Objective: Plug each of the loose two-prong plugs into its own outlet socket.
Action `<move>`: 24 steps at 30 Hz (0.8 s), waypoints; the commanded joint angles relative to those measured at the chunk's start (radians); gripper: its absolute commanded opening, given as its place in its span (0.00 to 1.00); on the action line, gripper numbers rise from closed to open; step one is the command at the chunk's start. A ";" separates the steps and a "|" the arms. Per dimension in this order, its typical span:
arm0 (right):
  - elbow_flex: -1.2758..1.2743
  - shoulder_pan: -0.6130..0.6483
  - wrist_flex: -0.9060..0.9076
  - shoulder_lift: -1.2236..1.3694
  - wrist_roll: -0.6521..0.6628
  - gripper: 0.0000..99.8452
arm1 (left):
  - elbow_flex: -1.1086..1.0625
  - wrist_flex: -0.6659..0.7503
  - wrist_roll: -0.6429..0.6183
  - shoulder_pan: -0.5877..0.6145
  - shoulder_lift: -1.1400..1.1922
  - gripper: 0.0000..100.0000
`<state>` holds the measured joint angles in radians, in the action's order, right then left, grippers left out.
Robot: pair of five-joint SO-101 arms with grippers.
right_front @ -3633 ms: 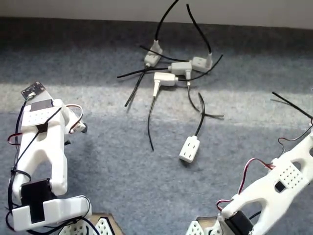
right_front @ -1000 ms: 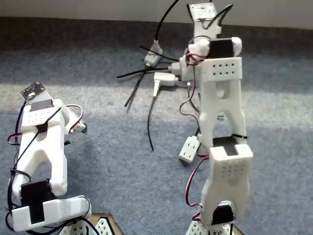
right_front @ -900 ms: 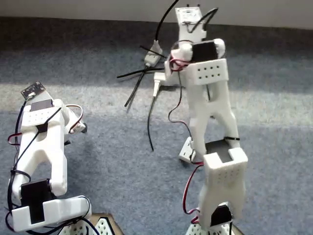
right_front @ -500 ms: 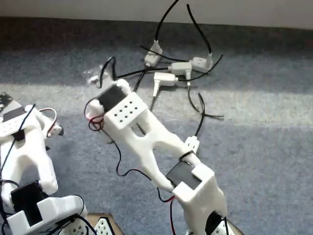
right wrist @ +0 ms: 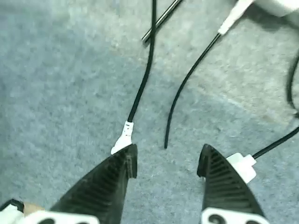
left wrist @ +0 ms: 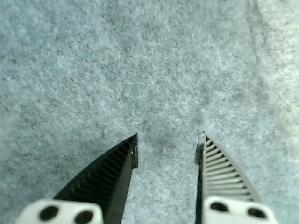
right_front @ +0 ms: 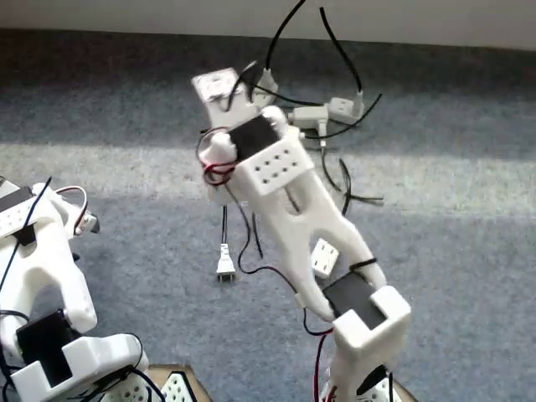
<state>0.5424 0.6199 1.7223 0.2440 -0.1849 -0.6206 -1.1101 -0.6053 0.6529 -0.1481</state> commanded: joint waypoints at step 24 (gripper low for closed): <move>-0.476 -0.908 0.038 -0.510 0.281 0.21 | -0.102 0.184 -0.014 -0.849 -0.027 0.21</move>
<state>0.0698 -0.2332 1.7223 -0.2286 0.0683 -0.6912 -1.0196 -0.6099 -0.1404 -0.1481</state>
